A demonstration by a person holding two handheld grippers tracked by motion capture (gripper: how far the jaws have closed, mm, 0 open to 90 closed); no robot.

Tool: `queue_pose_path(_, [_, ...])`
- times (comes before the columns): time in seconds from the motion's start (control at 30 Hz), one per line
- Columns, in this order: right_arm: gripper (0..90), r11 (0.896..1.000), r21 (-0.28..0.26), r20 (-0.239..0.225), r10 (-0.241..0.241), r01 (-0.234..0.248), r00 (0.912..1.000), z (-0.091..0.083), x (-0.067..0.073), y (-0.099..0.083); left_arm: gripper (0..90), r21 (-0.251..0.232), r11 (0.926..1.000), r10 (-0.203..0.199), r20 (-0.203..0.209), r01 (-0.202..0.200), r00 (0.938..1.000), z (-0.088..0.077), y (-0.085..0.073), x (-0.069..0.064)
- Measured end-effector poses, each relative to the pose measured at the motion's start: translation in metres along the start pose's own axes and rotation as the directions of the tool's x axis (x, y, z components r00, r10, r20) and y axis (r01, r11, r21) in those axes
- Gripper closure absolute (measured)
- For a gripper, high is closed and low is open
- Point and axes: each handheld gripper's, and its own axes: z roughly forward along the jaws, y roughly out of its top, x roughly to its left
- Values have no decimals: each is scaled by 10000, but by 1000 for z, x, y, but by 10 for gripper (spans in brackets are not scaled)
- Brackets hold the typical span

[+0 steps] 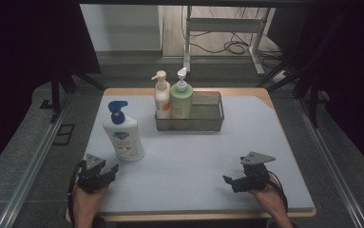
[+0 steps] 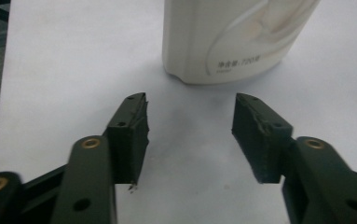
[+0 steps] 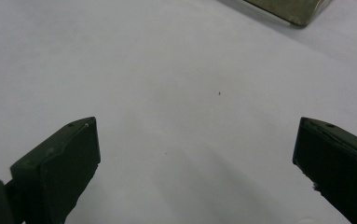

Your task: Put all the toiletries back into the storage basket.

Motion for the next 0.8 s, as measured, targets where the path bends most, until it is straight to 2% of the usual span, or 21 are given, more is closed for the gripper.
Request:
queue_pose_path(0.2, [12,9994,335,-6,126,-125,9999,5,-1,-12,601,113,9999,70,-100,-69,9999,2,3,4])
queue_pose_path(0.5, [19,9963,846,-107,172,-162,9998,16,-2,-24,828,195,9998,31,221,-36,9998,8,8,11])
queue_pose_path(0.7, [15,9967,807,-79,115,-109,9999,16,-1,-25,893,307,9995,0,145,-4,9999,15,17,16])
queue_pose_path(0.8, [14,9967,799,-69,110,-104,9999,16,-1,-25,896,384,9993,-27,406,12,9992,21,21,18])
